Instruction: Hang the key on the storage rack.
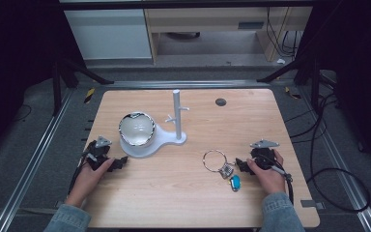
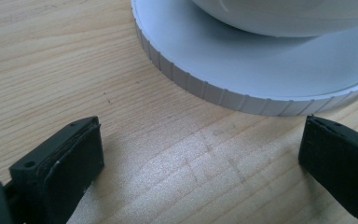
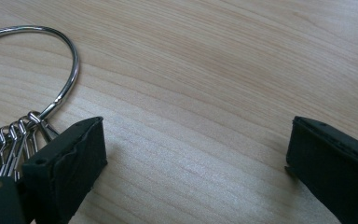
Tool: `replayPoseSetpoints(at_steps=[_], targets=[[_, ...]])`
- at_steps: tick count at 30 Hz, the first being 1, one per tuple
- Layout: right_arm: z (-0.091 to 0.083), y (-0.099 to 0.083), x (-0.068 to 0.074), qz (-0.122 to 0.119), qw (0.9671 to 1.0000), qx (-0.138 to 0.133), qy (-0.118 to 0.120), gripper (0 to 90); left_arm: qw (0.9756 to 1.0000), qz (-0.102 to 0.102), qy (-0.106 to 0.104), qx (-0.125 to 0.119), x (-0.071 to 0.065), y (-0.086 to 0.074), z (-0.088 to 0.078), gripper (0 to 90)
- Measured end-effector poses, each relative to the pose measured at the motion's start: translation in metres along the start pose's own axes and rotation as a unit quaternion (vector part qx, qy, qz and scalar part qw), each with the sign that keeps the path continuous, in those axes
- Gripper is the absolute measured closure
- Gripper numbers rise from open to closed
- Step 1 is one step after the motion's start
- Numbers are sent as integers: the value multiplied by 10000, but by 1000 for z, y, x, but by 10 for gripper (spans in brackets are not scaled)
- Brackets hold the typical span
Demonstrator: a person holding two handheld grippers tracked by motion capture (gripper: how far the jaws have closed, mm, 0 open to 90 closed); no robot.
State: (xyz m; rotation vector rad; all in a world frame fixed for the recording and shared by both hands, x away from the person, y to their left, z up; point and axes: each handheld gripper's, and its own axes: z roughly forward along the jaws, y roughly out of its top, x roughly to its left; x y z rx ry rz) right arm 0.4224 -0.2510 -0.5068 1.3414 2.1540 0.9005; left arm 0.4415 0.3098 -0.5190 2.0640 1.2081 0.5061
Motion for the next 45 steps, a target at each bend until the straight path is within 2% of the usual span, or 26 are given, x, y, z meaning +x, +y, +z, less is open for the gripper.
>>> replayPoseSetpoints(at_steps=[4, 7, 10, 16, 19, 20, 26, 28, 32, 37, 45], targets=[[-1, 0, 0, -44, 10000, -46, 62, 96, 10000, 0, 0, 1, 0, 0, 0, 0], [-3, 0, 1, -179, 9997, -123, 74, 190, 10000, 0, 0, 0, 0, 0, 0, 0], [-5, 1, 3, -264, 9995, -180, 85, 198, 10000, 1, -1, -1, 0, 0, 0, 0], [-12, 8, 8, -240, 9990, -346, 124, 221, 10000, 7, 0, 1, 0, 0, 0, 0], [-14, 9, 9, -287, 9986, -428, 140, 261, 10000, 5, 0, 0, 0, 0, 0, 0], [-16, 10, 11, -333, 9981, -489, 194, 323, 10000, 5, 0, 1, 0, 0, 0, 0], [-17, 9, 15, -563, 9964, -458, 440, 530, 10000, 7, -1, 1, 0, 0, 0, 0], [-17, 9, 16, -614, 9959, -460, 488, 560, 10000, 4, -1, -2, 0, 0, 0, 0], [-19, 9, 24, -849, 9926, -469, 728, 642, 10000, 6, -1, -1, 0, 0, 0, 0], [-20, 8, 29, -974, 9901, -452, 904, 670, 10000, 7, 0, 0, 0, 0, 0, 0], [-15, 6, 31, -1068, 9881, -347, 1049, 710, 10000, 6, -1, 0, 0, 0, 0, 0]])
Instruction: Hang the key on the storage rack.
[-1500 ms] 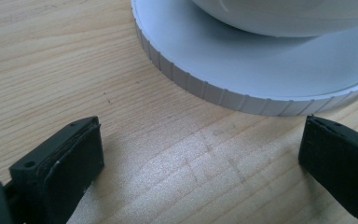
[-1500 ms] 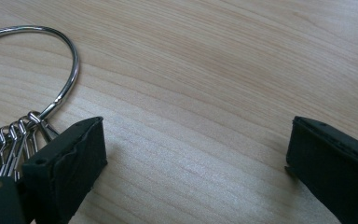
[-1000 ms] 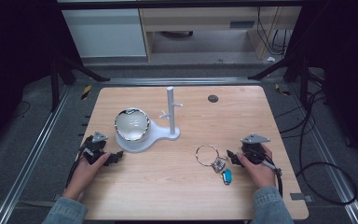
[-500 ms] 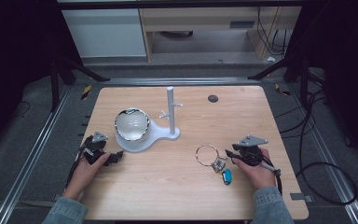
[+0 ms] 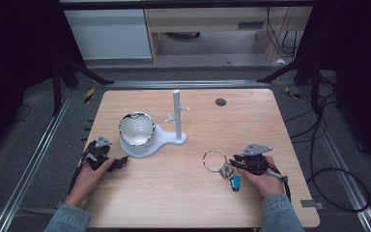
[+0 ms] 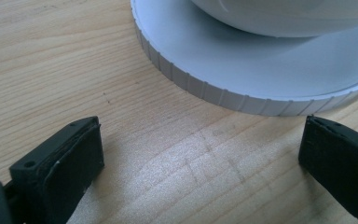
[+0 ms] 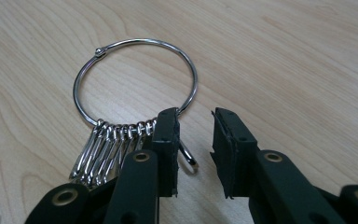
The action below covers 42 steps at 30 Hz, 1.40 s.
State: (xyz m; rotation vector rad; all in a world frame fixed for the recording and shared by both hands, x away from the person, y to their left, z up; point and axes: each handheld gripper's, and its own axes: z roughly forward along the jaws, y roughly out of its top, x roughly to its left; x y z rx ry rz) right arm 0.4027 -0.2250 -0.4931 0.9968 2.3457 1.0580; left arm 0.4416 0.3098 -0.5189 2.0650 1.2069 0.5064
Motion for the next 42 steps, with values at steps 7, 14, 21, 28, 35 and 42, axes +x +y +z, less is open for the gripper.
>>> replayPoseSetpoints(at_steps=[7, 14, 21, 28, 35, 42], targets=[[4, -2, 0, -11, 9998, 160, 77, 763, 10000, 0, 0, -1, 0, 0, 0, 0], [6, -4, -1, 45, 9996, 230, 131, 840, 10000, -1, 0, -1, 0, 0, 0, 0], [5, -4, -4, 252, 9993, 267, 27, 882, 10000, 0, 0, -1, 0, 0, 0, 0], [0, -6, -10, 398, 9983, 346, -247, 884, 10000, 0, 0, -1, 0, 0, 0, 0], [-11, -15, -11, 456, 9978, 374, -291, 861, 10000, -1, 0, 0, 0, 0, 0, 0], [-7, -12, -9, 419, 9980, 328, -348, 884, 10000, -1, 0, -1, 0, 0, 0, 0]])
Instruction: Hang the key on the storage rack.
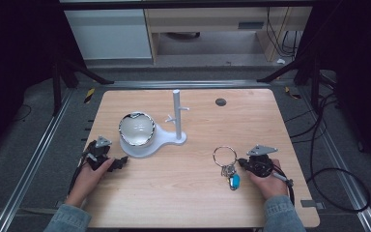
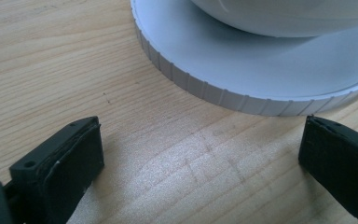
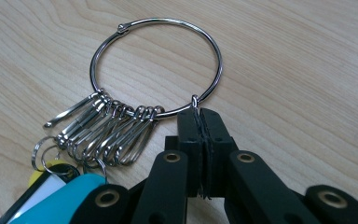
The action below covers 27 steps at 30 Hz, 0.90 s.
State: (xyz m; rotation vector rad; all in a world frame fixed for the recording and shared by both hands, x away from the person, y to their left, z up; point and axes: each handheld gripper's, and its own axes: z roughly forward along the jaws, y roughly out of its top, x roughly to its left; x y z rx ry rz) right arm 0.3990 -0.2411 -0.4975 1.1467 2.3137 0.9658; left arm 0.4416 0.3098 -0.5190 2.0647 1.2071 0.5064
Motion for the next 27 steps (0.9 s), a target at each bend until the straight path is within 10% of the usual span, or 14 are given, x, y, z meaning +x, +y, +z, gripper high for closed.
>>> replayPoseSetpoints(at_steps=[27], targets=[[-19, 18, -4, 863, 9883, -1146, 523, 886, 10000, 15, 1, 8, 0, 0, 0, 0]])
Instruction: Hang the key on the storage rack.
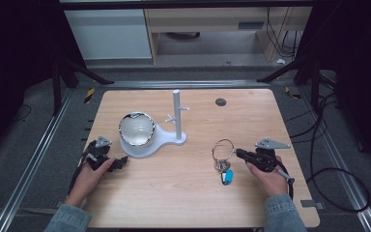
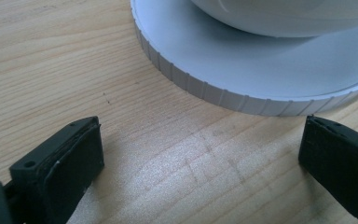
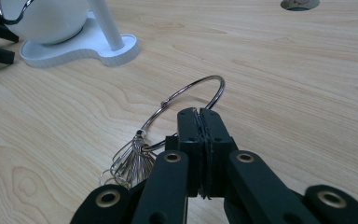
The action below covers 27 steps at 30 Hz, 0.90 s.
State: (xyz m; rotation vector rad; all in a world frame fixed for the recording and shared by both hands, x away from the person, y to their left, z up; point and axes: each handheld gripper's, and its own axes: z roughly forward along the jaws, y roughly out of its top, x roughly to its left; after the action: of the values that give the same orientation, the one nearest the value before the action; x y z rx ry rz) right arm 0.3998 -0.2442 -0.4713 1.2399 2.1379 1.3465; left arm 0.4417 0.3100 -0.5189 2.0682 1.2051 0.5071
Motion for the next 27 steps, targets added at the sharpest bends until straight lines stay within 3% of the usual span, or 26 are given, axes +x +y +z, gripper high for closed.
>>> replayPoseSetpoints(at_steps=[8, 12, 27], targets=[[1, 12, 1, 179, 9995, -188, 179, 886, 10000, -7, 1, 0, 0, 0, 0, 0], [2, 21, 5, 34, 9998, -159, 136, 886, 10000, -7, 1, 1, 0, 0, 0, 0], [6, 45, 8, -46, 9997, -219, 124, 886, 10000, -3, -1, 0, 0, 0, 0, 0]])
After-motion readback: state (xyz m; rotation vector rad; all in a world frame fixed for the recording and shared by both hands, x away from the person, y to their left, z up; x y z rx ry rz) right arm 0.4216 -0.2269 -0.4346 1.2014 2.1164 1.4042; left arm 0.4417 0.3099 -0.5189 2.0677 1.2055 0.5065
